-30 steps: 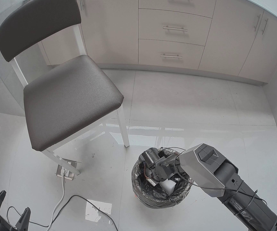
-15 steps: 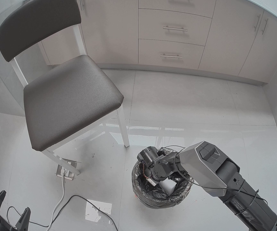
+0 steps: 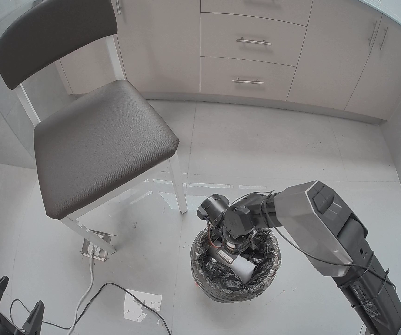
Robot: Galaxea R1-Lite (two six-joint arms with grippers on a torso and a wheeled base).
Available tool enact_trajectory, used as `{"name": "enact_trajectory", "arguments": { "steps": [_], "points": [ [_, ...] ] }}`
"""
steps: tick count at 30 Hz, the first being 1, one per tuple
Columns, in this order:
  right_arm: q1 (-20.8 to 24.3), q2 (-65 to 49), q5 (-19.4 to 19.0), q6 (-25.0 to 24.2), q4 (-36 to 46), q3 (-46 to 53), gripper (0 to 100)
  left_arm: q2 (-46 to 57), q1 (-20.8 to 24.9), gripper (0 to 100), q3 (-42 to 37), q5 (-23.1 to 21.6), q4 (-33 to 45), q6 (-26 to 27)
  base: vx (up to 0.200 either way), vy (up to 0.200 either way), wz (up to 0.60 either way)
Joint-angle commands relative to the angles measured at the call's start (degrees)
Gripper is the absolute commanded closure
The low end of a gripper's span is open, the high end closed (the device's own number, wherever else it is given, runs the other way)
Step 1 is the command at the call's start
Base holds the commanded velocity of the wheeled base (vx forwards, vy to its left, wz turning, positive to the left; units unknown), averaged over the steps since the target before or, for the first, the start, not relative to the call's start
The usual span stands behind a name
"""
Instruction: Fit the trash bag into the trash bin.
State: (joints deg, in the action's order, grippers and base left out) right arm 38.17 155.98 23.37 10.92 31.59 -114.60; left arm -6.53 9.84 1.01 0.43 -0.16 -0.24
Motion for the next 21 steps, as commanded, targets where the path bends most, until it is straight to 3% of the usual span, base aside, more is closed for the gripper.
{"name": "enact_trajectory", "arguments": {
  "steps": [1, 5, 10, 13, 21],
  "points": [
    [0.1, -6.3, 0.0, 0.1, 3.0, 0.0, 100, -0.1, 0.0, 0, -1.0, 0.0, 0.0, 0.0, 0.0, 0.0, 0.0],
    [0.1, -10.3, 1.1, -0.2, 10.3, 0.0, 100, -0.1, 0.0, 0, -1.0, 0.0, 0.0, 0.0, 0.0, 0.0, 0.0],
    [0.2, -14.3, 1.3, -0.6, 13.6, 0.0, 100, -0.1, 0.0, 0, -1.0, 0.0, 0.0, 0.0, 0.0, 0.0, 0.0],
    [0.7, -18.7, 4.3, -0.5, 16.9, 0.0, 100, -0.1, 0.0, 0, -1.0, 0.0, 0.0, 0.0, 0.0, 0.0, 0.0],
    [2.1, -27.4, 6.9, -0.2, 22.8, 0.0, 100, -0.1, 0.0, 0, -1.0, 0.0, 0.0, 0.0, 0.0, 0.0, 0.0]
  ]
}}
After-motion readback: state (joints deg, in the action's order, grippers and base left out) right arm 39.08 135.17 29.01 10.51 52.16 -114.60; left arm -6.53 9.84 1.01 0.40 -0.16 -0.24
